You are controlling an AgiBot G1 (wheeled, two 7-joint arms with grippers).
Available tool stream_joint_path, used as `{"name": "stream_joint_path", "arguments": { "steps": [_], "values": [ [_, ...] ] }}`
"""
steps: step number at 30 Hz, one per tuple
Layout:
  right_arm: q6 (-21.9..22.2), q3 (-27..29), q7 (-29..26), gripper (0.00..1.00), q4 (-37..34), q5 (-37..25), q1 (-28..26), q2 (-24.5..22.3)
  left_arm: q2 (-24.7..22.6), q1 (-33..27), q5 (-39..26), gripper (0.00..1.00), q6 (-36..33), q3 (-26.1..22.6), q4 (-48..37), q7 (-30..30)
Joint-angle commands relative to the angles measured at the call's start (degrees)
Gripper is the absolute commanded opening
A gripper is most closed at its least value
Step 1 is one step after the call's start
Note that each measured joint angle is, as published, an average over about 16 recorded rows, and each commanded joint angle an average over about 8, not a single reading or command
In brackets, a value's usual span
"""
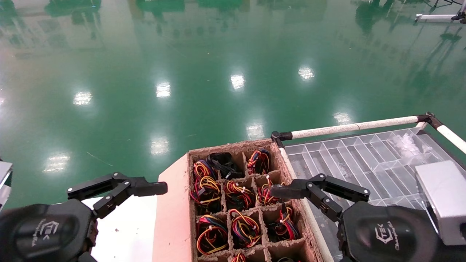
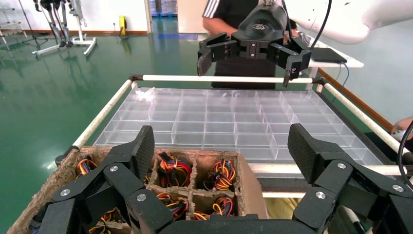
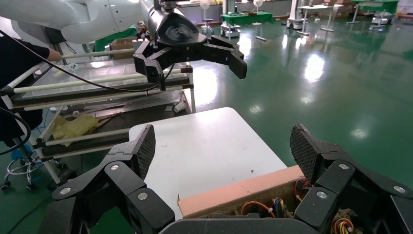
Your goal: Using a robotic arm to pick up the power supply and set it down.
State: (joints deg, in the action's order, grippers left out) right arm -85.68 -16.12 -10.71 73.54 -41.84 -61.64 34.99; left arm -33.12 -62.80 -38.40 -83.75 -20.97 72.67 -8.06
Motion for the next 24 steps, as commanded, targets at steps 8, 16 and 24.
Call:
{"name": "stream_joint_path", "arguments": {
  "steps": [8, 16, 24],
  "values": [
    [0.00, 0.00, 0.00, 1.00, 0.00, 0.00, 0.00, 0.00, 0.00, 0.00, 0.00, 0.00, 0.00, 0.00, 0.00, 0.00],
    [0.00, 0.00, 0.00, 1.00, 0.00, 0.00, 0.00, 0.00, 0.00, 0.00, 0.00, 0.00, 0.00, 0.00, 0.00, 0.00],
    [0.00, 0.00, 0.00, 1.00, 0.00, 0.00, 0.00, 0.00, 0.00, 0.00, 0.00, 0.00, 0.00, 0.00, 0.00, 0.00]
  ]
}}
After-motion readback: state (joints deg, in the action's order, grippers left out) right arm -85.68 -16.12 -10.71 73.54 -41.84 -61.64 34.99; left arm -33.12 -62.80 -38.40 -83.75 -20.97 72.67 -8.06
